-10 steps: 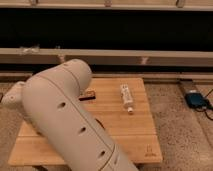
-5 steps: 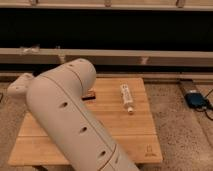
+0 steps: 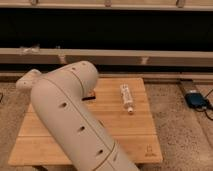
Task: Wipe the white sponge on the table
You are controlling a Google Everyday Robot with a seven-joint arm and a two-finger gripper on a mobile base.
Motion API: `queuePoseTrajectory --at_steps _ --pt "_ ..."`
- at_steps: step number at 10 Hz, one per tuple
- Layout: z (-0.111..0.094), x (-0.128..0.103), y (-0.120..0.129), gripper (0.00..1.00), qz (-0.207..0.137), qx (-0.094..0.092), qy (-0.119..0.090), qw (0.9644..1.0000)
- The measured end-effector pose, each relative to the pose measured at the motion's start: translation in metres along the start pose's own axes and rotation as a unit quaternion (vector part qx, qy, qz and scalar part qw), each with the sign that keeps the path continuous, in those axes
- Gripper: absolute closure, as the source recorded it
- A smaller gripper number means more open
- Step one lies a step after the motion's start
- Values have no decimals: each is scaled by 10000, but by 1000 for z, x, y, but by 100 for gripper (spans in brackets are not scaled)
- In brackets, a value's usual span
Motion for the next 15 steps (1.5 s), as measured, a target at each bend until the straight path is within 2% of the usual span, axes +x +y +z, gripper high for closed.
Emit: queuePoseTrajectory --at_steps 2,5,9,12,15 --pt "3 4 1 86 25 -3 19 10000" --pt "3 7 12 86 -114 22 1 9999" --pt "-2 11 49 86 -595 120 -32 9981" --pt "2 18 82 86 -975 182 6 9951" --pt "5 25 91 86 -1182 235 83 9927"
